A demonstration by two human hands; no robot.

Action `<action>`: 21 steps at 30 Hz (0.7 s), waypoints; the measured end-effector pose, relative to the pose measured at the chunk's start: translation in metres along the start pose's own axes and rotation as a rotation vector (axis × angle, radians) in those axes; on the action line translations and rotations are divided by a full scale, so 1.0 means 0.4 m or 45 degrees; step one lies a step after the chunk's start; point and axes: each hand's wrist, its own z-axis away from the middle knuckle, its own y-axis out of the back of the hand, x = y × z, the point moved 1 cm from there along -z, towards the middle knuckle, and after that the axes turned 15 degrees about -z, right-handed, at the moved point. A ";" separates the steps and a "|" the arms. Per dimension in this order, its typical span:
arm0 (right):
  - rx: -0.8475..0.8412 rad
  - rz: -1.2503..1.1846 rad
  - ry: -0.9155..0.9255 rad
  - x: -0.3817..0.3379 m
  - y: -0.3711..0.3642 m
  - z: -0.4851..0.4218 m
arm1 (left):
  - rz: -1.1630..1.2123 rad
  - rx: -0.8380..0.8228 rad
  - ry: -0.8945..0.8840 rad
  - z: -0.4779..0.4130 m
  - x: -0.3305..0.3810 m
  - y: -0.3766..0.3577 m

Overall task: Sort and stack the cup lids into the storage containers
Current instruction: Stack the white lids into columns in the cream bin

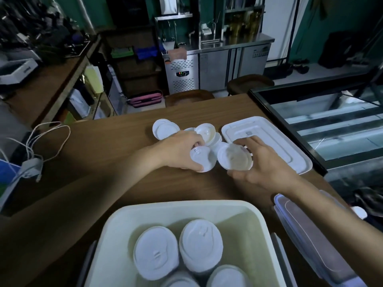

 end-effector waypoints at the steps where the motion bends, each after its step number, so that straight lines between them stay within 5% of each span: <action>1: 0.006 -0.053 0.030 -0.023 0.009 0.019 | -0.003 0.021 0.017 0.023 0.000 0.023; 13: -0.233 -0.211 0.214 -0.232 0.023 0.287 | 0.160 0.199 -0.011 0.440 0.124 0.155; 21: -0.263 0.163 0.200 -0.282 0.023 0.412 | 0.184 0.066 -0.188 0.547 0.190 0.080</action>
